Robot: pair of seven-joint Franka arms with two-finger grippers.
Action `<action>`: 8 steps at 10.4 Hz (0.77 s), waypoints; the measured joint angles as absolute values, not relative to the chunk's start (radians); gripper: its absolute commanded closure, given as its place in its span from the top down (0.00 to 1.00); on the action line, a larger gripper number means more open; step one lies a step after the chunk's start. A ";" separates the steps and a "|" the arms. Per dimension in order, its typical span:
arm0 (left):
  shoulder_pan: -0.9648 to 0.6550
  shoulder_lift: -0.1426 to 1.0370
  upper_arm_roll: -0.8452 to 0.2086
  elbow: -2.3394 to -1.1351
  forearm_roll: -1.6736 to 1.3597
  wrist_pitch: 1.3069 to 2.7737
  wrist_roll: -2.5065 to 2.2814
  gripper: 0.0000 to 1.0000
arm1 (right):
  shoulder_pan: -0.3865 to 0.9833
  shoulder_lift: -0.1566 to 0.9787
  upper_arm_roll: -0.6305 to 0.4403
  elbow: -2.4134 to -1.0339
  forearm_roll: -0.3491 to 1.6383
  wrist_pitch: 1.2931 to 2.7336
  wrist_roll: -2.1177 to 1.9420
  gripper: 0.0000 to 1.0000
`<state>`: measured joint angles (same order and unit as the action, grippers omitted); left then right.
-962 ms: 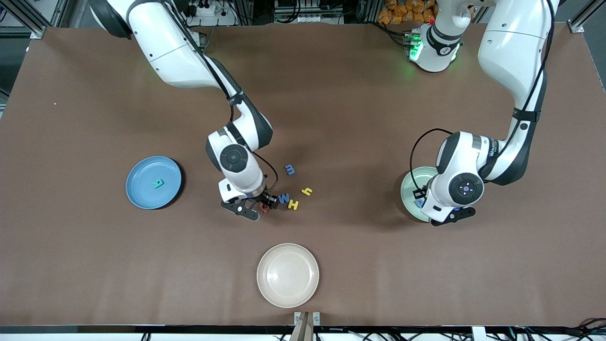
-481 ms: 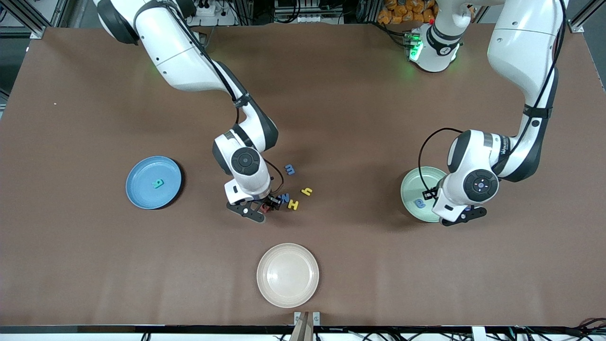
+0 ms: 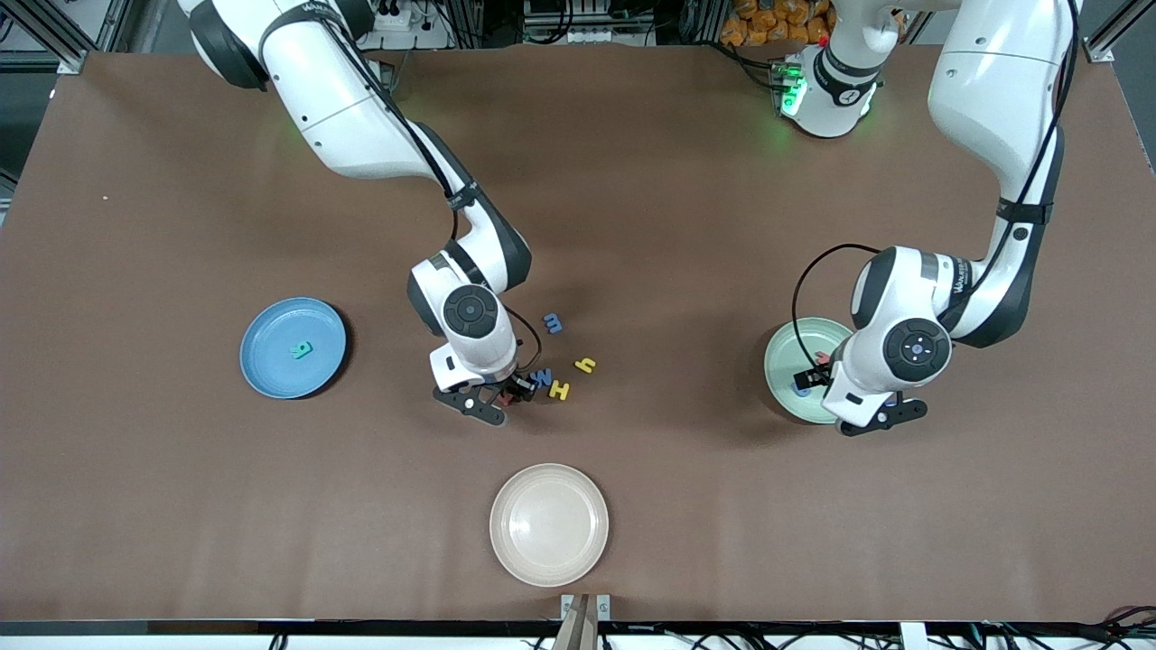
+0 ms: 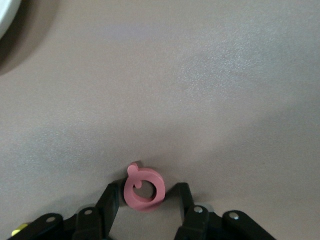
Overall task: Sort uppercase to blue plate, lowercase to green plate
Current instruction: 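Release the pink 'm' onto the green plate with the left gripper, then grasp the pink ring-shaped letter with the right gripper and lift it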
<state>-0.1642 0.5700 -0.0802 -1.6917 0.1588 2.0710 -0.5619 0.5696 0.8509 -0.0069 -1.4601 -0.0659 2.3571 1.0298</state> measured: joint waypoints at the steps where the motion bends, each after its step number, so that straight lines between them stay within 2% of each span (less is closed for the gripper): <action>1: -0.170 0.575 -0.083 -1.686 0.159 2.078 -0.562 1.00 | 0.570 0.851 -0.007 -1.459 -0.066 2.357 1.030 0.47; 8: -0.217 0.598 -0.087 -1.676 0.158 2.155 -0.624 1.00 | 0.570 0.851 -0.007 -1.455 -0.085 2.357 1.032 0.26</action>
<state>-0.2168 0.5984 -0.0872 -1.6761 0.1581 2.1555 -0.6239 0.5703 0.8512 -0.0069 -1.4551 -0.0851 2.3573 1.0315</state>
